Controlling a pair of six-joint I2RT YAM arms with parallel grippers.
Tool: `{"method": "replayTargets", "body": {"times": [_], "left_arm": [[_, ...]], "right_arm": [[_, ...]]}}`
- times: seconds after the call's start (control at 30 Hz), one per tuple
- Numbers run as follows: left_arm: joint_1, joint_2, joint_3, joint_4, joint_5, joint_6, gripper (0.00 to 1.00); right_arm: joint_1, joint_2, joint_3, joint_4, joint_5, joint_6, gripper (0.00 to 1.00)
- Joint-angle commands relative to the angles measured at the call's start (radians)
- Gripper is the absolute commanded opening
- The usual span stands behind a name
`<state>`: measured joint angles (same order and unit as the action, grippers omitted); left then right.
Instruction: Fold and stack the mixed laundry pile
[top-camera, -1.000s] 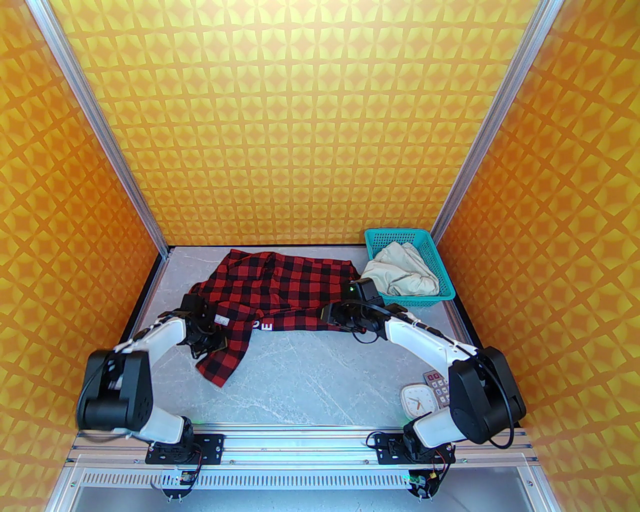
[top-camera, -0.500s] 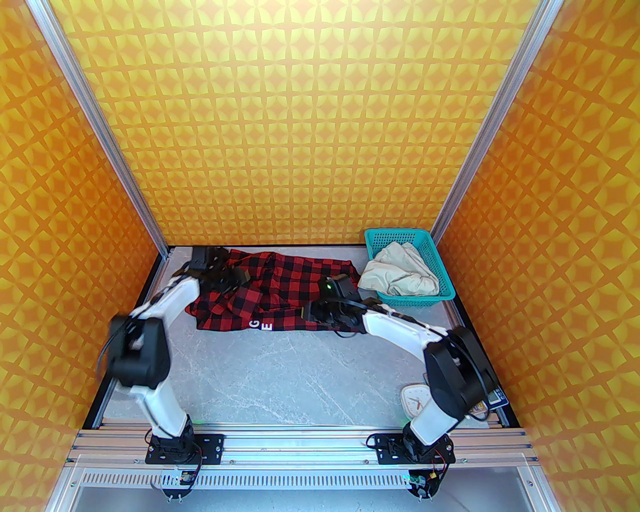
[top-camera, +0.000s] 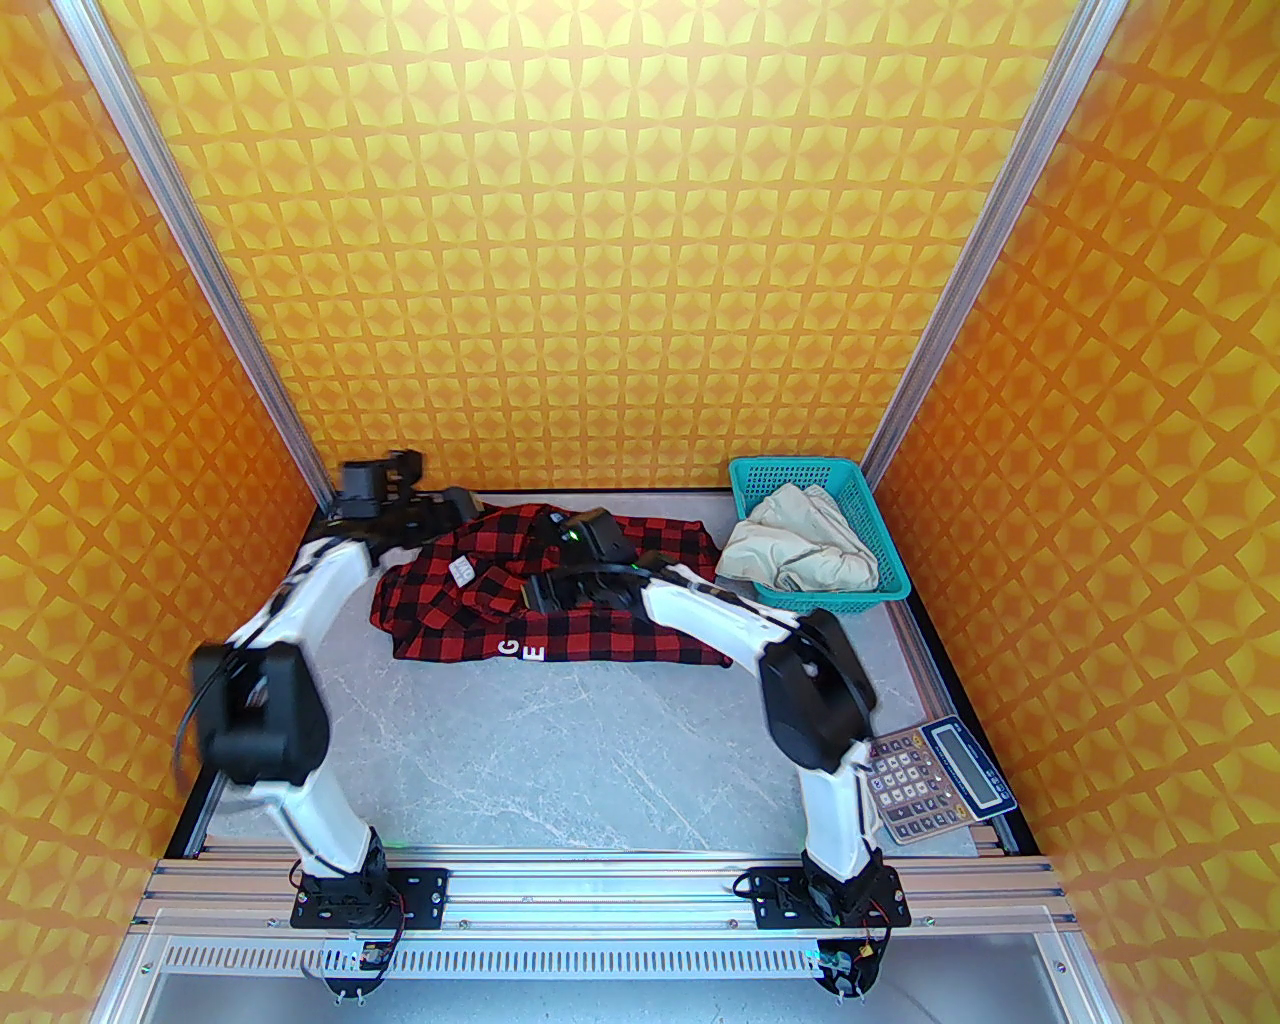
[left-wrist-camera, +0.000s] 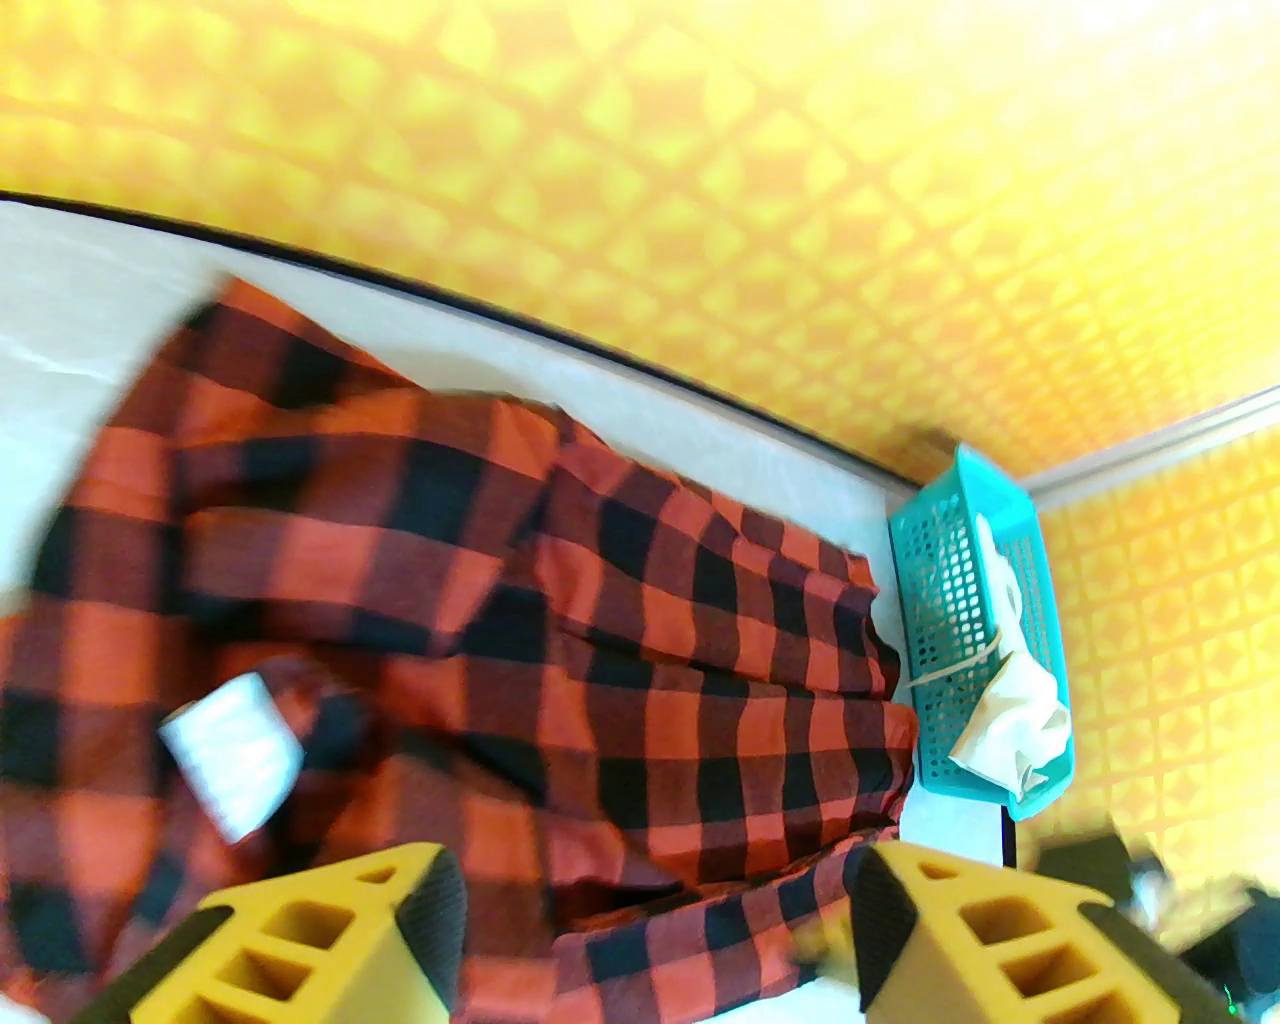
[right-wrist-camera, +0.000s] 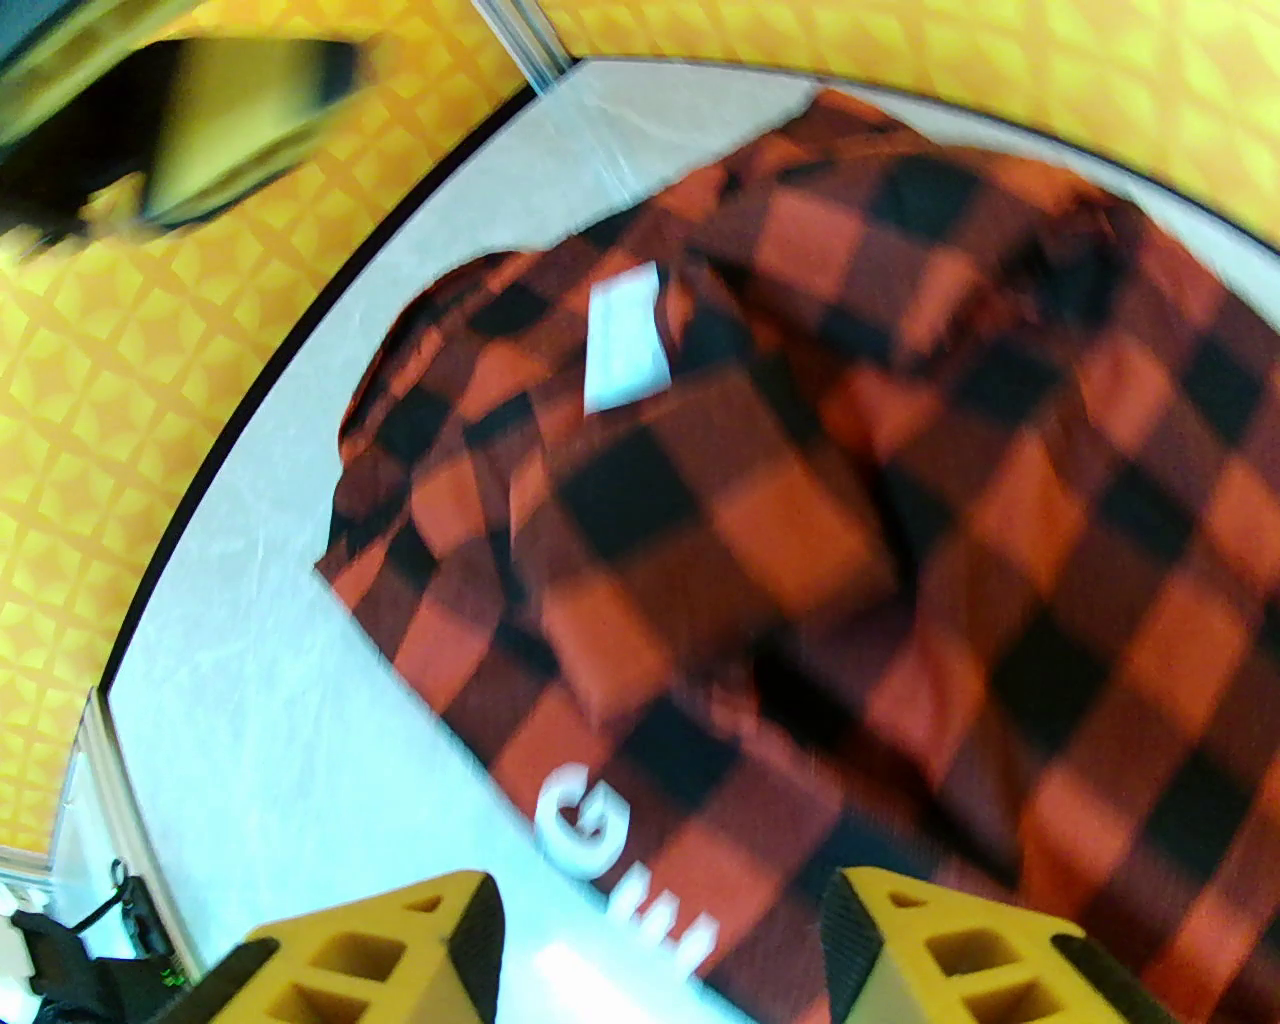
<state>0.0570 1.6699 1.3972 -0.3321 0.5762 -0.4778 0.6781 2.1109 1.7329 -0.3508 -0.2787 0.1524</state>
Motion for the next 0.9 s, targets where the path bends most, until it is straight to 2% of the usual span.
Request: {"method": "replayTargets", "body": {"times": [0.0,0.17,0.27,0.43,0.57,0.77,0.87], "left_arm": [[0.026,-0.054,-0.162,-0.042,0.014,0.05,0.65],[0.066,-0.154,-0.356,-0.011,0.016,0.046,0.64],[0.069,-0.179,-0.41,-0.007,0.016,0.046,0.63],[0.089,-0.197,-0.451,0.007,0.016,0.035,0.63],[0.1,-0.192,-0.458,0.006,0.016,0.039,0.62],[0.107,-0.171,-0.471,0.028,0.016,0.028,0.61],[0.11,-0.159,-0.476,0.041,0.02,0.024,0.61]], "right_arm": [[0.044,0.096,0.132,-0.146,0.043,-0.242,0.58],[0.046,0.217,0.334,-0.31,0.047,-0.531,0.58],[0.046,0.283,0.434,-0.364,0.021,-0.617,0.57],[0.048,0.376,0.582,-0.442,-0.053,-0.605,0.49],[0.058,0.421,0.62,-0.428,-0.058,-0.568,0.51],[0.071,0.513,0.774,-0.479,-0.038,-0.505,0.51],[0.074,0.525,0.775,-0.445,-0.001,-0.463,0.41]]}}
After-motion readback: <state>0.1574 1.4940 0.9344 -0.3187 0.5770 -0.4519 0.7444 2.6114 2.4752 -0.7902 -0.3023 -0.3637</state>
